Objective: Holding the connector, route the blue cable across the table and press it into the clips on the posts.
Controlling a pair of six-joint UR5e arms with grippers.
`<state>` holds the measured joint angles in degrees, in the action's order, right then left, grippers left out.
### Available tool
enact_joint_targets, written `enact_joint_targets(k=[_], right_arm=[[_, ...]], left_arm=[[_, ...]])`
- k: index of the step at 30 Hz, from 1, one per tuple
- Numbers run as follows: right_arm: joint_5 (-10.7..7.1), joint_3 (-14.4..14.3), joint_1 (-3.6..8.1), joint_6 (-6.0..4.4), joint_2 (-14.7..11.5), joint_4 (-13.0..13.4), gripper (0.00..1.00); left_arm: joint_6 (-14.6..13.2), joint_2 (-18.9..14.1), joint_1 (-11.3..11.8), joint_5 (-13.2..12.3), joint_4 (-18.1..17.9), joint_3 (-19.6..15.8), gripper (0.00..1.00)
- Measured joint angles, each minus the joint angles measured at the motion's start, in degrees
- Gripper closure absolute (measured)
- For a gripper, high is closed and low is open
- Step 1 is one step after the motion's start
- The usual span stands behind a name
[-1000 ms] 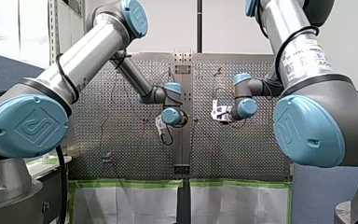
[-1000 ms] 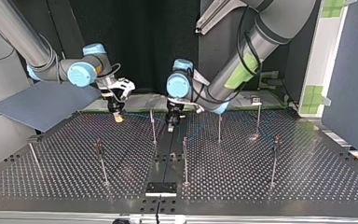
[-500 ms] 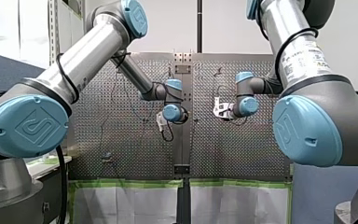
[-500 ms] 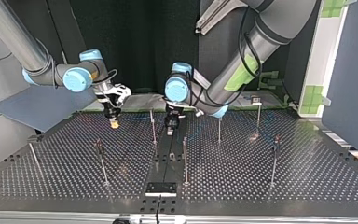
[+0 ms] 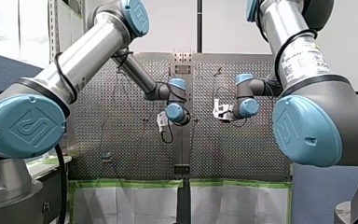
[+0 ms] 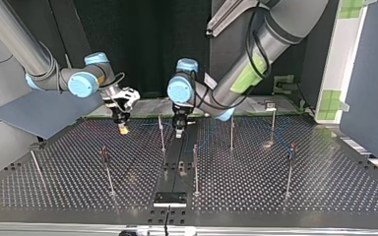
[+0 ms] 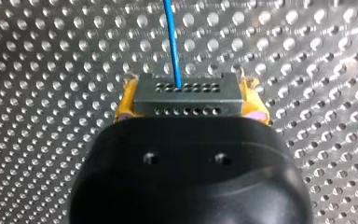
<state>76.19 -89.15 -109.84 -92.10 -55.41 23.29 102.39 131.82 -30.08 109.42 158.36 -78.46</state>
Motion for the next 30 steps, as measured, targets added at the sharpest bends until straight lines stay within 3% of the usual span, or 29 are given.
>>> enact_joint_targets(k=[9, 21, 30], right_arm=[[0.16, 0.00, 0.27, 2.81, 0.01, -0.14, 1.00], [0.52, -0.02, 2.70, 3.29, 0.04, -0.59, 1.00], [0.46, -0.03, 3.76, 3.31, 0.07, -0.52, 1.00]], left_arm=[[-2.58, -0.03, -2.41, 4.35, 4.34, 0.00, 0.00], [-0.32, -0.23, -8.00, 10.26, 9.85, 0.00, 0.00], [2.79, -0.63, -13.13, 15.38, 10.52, 0.00, 0.00]])
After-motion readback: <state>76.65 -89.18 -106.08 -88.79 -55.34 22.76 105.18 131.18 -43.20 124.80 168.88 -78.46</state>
